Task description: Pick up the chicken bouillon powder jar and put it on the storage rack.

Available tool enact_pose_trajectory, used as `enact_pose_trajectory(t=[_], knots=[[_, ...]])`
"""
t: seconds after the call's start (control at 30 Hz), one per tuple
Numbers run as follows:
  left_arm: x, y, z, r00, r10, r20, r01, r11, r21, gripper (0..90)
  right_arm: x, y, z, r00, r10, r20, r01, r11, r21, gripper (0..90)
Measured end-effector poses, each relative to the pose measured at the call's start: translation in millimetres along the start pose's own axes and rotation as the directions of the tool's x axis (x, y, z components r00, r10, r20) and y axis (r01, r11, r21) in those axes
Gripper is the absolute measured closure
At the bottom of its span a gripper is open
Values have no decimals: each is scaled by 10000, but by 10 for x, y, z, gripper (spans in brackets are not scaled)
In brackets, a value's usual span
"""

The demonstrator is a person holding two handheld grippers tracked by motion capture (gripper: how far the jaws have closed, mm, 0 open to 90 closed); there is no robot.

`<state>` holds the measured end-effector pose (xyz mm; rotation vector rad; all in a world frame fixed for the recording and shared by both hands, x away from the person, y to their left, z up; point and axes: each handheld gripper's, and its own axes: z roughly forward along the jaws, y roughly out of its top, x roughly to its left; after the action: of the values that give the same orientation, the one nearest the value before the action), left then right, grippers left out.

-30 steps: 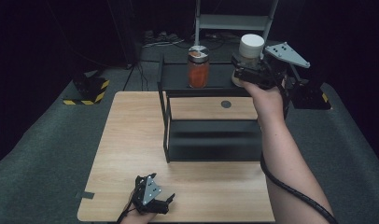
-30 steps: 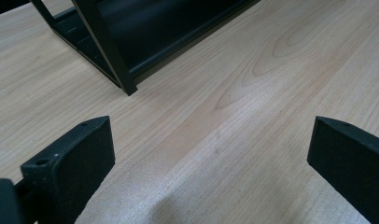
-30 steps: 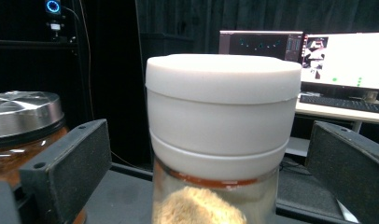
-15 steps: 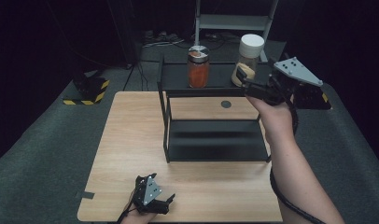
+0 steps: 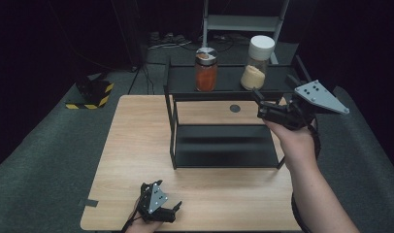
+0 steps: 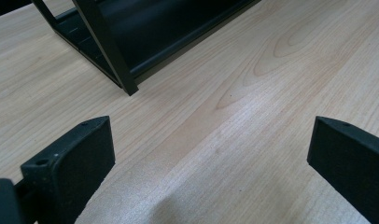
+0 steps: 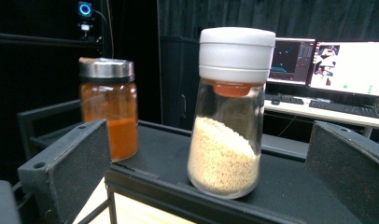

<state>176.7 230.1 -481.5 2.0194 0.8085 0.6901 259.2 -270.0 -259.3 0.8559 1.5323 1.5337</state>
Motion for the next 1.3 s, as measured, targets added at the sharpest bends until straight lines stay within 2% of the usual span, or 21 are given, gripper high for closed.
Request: enact_pose_trajectory(t=[0.23, 0.4, 0.47, 0.67, 0.87, 1.03, 1.13, 1.3], knots=[[13, -11, -6, 10000, -93, 29, 93, 9999, -57, 9, 43, -72, -83, 9995, -274, -173, 275, 9996, 68, 0], [-14, 11, 4, 10000, 63, -55, -62, 10000, 67, 9, 69, -170, -124, 9973, -675, -281, 678, 9977, 81, 0], [-27, 14, 6, 9999, 95, -113, -94, 9999, 82, 9, 58, -223, -140, 9971, -658, -371, 663, 9977, 126, 0], [-11, 6, 2, 9999, -96, -85, 96, 9999, 42, 9, 68, -398, -218, 9961, -807, -362, 819, 9961, 327, 0], [-40, 6, 0, 9998, 106, -172, -106, 9999, 33, 9, 114, -608, -330, 9960, -787, -430, 808, 9955, 501, 0], [-55, 6, -1, 9995, 262, -173, -262, 9997, 32, 9, 191, -790, -428, 9942, -980, -446, 1011, 9920, 753, 0], [-50, 2, -2, 9997, 212, -144, -212, 9998, 10, 9, 231, -891, -487, 9929, -1122, -399, 1155, 9890, 925, 0], [-41, 3, 0, 9997, 195, -112, -195, 9998, 18, 9, 249, -1123, -628, 9946, -987, -316, 1019, 9871, 1232, 0]])
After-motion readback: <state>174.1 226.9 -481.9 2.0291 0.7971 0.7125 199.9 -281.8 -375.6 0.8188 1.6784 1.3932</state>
